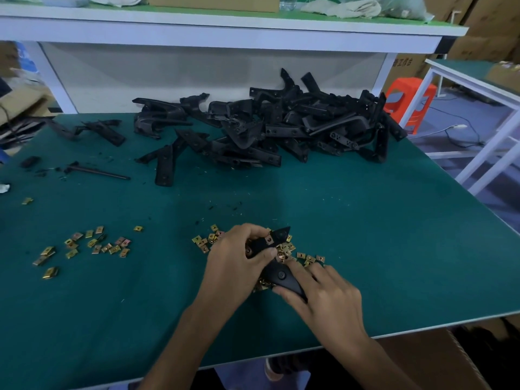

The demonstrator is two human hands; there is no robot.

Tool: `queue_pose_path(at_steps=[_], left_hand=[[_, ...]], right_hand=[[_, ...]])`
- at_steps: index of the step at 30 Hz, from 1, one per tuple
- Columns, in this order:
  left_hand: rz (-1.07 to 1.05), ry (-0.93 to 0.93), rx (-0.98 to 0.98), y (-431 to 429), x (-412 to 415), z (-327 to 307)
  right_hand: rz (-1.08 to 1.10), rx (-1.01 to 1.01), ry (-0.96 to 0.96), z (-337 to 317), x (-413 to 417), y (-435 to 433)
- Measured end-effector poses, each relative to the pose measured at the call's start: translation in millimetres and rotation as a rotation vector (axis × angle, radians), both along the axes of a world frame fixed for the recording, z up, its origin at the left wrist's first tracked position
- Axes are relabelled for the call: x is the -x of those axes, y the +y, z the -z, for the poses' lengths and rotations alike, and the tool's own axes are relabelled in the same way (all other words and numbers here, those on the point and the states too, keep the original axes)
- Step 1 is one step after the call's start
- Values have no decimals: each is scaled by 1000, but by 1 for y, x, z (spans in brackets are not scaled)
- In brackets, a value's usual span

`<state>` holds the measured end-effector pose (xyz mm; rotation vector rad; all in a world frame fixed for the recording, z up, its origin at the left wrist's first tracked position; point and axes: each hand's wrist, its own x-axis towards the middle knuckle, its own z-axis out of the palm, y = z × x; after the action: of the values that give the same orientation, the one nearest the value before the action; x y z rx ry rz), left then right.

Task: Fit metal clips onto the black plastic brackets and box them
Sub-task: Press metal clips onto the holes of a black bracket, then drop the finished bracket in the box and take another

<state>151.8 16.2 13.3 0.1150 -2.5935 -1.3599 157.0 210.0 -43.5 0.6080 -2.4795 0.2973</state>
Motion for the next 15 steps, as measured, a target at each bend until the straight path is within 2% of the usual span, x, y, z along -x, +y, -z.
queue_pose_path(at_steps=[10,15], left_hand=[[73,129,111,12,1,-15],[130,214,317,35,5,-25]], right_hand=[[119,131,-48,-6,0,1],[250,227,-86,-16,-22,10]])
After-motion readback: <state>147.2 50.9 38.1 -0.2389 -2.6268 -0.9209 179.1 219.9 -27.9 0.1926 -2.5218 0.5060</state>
